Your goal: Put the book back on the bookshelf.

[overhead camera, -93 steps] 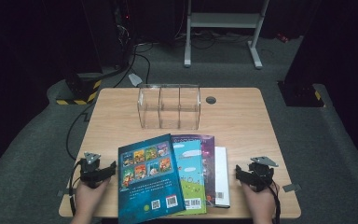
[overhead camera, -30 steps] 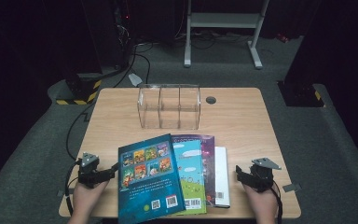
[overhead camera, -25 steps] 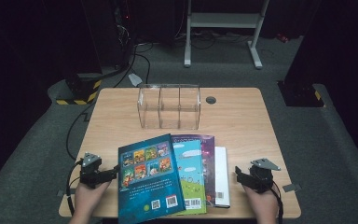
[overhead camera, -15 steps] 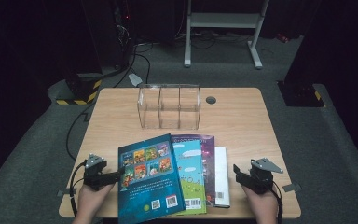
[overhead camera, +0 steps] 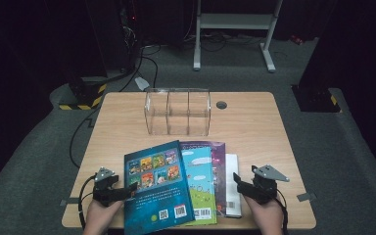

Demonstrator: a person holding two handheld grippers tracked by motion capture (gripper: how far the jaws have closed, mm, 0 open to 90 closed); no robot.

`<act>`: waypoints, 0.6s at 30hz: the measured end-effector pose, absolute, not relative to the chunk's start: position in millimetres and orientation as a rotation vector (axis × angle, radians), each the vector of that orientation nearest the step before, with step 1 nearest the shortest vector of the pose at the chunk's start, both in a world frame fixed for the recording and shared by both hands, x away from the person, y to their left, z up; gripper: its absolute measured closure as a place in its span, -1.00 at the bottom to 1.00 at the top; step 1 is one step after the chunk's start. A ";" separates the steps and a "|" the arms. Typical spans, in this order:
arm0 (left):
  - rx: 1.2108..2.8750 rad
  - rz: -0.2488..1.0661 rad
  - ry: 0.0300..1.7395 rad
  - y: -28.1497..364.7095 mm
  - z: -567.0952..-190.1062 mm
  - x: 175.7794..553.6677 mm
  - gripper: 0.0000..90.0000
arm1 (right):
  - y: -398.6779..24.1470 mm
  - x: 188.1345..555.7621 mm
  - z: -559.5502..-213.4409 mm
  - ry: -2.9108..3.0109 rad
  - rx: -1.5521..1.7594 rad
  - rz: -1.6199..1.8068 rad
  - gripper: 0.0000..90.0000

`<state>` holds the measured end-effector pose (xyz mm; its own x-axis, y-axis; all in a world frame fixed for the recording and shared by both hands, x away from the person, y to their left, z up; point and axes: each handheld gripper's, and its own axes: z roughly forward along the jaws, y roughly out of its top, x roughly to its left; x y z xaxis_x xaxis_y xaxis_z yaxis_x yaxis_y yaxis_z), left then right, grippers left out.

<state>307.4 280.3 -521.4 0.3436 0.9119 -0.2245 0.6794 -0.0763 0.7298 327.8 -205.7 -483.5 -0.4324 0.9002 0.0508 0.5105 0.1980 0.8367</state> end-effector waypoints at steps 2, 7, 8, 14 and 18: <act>1.822 0.376 1.400 279.1 -521.4 305.6 -0.76 | -198.8 327.2 -481.3 2.040 1.288 1.143 -0.50; 1.805 0.340 1.389 277.1 -523.6 300.3 -0.75 | -176.4 320.4 -473.9 2.085 1.218 1.180 -0.53; 1.801 0.337 1.389 276.5 -523.8 299.5 -0.75 | -171.6 318.5 -472.1 2.092 1.206 1.190 -0.54; 1.803 0.322 1.377 275.3 -524.2 294.8 -0.75 | -151.9 309.1 -464.9 2.122 1.150 1.215 -0.56; 1.800 0.308 1.379 275.1 -524.4 294.0 -0.75 | -136.6 305.0 -462.0 2.150 1.101 1.216 -0.56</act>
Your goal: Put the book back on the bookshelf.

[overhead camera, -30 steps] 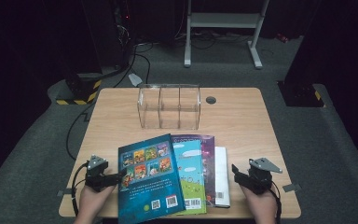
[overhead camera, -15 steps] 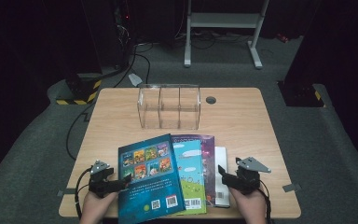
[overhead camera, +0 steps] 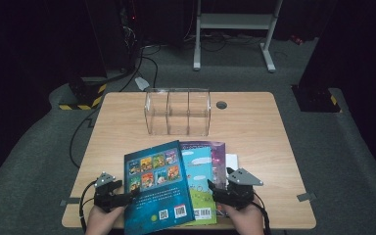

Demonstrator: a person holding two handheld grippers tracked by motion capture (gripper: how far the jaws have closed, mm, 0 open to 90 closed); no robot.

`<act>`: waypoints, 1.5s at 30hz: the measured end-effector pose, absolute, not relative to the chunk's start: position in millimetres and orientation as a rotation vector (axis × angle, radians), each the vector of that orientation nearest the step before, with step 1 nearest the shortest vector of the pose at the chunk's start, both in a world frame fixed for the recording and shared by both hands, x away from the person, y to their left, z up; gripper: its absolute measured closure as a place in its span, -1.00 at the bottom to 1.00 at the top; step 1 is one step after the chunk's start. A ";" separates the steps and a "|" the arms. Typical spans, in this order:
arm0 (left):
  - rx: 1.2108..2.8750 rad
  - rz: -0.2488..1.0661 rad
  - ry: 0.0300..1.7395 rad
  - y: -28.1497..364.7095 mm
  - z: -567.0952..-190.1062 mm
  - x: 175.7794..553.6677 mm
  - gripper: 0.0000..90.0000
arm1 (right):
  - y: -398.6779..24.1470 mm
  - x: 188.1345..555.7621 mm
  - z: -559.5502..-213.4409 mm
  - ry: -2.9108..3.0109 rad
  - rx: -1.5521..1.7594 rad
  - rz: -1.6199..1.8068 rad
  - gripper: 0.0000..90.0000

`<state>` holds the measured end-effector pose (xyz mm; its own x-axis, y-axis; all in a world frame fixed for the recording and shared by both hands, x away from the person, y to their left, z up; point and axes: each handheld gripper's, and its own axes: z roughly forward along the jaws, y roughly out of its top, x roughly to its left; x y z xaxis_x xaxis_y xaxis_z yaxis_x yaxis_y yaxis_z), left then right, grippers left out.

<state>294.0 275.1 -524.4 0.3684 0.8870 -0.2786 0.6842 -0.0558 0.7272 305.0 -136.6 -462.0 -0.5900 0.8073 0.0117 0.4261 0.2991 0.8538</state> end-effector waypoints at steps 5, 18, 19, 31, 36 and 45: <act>1.796 0.280 1.378 275.7 -524.8 294.1 -0.73 | -121.8 301.2 -462.5 2.197 1.048 1.206 -0.56; 1.803 0.271 1.374 269.8 -524.3 291.6 -0.76 | -110.0 297.0 -466.7 2.253 1.038 1.188 -0.47; 1.803 0.271 1.374 269.9 -524.3 291.5 -0.76 | -109.8 297.1 -466.9 2.258 1.038 1.193 -0.48; 1.813 0.266 1.360 262.2 -521.7 290.9 -0.71 | -108.3 296.4 -469.0 2.258 1.018 1.188 -0.48; 1.821 0.265 1.339 255.4 -520.5 291.7 -0.71 | -108.0 296.1 -470.3 2.270 1.029 1.190 -0.47; 1.844 0.257 1.282 236.6 -516.2 293.1 -0.68 | -109.4 294.9 -472.1 2.285 1.054 1.192 -0.42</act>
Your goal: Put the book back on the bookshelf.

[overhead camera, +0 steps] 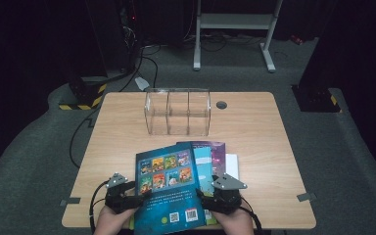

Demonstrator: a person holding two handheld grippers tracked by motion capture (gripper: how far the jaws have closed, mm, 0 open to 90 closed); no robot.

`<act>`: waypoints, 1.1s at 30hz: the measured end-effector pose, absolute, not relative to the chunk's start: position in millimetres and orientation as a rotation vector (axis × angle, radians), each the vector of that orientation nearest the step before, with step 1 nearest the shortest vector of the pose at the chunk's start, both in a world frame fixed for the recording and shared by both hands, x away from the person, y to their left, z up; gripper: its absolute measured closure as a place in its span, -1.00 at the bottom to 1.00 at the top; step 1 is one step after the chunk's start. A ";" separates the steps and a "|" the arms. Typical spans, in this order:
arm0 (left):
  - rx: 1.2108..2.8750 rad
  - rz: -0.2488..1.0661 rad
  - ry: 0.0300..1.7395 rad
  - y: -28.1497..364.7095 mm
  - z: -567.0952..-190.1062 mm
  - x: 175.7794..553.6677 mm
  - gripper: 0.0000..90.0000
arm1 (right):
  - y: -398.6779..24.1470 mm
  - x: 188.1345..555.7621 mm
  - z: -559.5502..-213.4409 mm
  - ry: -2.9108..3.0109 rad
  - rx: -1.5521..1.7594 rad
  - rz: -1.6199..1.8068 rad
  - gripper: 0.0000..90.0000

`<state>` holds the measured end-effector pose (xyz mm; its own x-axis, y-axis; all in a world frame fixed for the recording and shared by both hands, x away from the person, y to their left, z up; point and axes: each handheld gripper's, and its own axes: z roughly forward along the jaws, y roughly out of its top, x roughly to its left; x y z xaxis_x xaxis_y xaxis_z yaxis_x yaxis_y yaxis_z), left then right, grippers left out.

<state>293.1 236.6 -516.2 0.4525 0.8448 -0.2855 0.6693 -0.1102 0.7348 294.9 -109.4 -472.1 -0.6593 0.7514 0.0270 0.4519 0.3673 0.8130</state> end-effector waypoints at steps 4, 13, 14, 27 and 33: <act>1.860 0.267 1.248 230.7 -514.5 293.8 -0.65 | -112.9 293.8 -472.3 2.277 1.062 1.183 -0.42; 1.891 0.239 1.182 207.9 -509.4 295.6 -0.64 | -119.9 291.5 -473.6 2.268 1.090 1.171 -0.41; 1.896 0.235 1.168 205.2 -509.0 295.8 -0.64 | -121.2 291.1 -473.4 2.268 1.101 1.174 -0.40; 1.918 0.222 1.108 183.9 -504.8 299.2 -0.63 | -132.4 288.1 -472.3 2.251 1.169 1.191 -0.36; 1.914 0.221 1.102 182.1 -504.9 299.0 -0.63 | -134.5 288.8 -472.6 2.251 1.194 1.194 -0.38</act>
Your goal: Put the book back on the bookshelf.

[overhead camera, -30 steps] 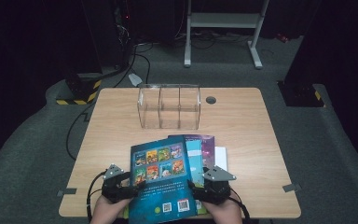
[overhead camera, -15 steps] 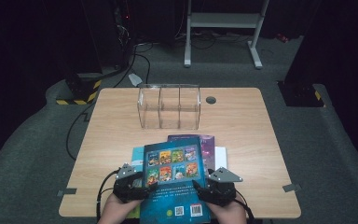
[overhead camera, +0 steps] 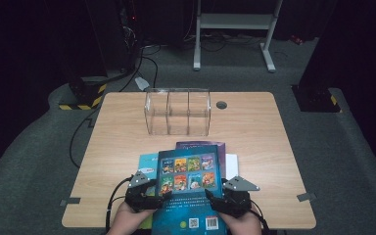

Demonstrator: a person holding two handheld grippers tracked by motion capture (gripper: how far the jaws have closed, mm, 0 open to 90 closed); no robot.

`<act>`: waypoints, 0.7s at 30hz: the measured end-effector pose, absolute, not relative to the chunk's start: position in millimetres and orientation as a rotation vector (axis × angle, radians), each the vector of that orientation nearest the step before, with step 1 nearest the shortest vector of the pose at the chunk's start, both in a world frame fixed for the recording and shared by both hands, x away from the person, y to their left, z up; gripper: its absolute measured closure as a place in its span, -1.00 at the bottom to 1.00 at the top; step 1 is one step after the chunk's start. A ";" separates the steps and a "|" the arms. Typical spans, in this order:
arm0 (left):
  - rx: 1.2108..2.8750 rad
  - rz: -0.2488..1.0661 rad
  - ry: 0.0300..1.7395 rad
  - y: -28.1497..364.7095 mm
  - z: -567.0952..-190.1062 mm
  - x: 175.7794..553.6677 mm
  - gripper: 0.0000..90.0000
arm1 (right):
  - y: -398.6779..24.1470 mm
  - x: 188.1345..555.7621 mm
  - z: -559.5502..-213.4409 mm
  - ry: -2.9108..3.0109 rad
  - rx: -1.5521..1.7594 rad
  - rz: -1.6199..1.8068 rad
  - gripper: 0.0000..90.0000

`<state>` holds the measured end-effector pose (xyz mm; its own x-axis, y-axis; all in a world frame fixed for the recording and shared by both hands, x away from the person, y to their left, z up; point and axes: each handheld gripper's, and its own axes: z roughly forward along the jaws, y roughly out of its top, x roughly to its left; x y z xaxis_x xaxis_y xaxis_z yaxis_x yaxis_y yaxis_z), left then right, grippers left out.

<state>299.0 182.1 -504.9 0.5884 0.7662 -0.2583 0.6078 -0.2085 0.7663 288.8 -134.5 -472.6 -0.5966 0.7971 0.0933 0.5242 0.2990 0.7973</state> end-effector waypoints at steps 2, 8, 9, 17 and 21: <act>1.912 0.222 1.104 182.0 -505.0 298.9 -0.63 | -134.3 288.9 -473.1 2.251 1.202 1.197 -0.39; 1.909 0.224 1.108 180.0 -504.5 300.5 -0.60 | -134.0 290.0 -473.1 2.252 1.221 1.194 -0.43; 1.912 0.224 1.106 179.7 -504.3 301.2 -0.60 | -134.4 290.3 -473.0 2.251 1.217 1.192 -0.43; 1.906 0.227 1.100 176.5 -504.4 304.7 -0.60 | -136.0 292.4 -471.4 2.231 1.240 1.175 -0.37; 1.905 0.234 1.089 173.8 -504.2 311.2 -0.59 | -135.1 295.2 -468.7 2.193 1.205 1.141 -0.25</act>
<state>311.2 173.8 -504.2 0.5937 0.7644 -0.2516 0.5941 -0.2054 0.7777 295.2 -135.1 -468.7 -0.5552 0.8305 0.0455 0.5139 0.2996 0.8038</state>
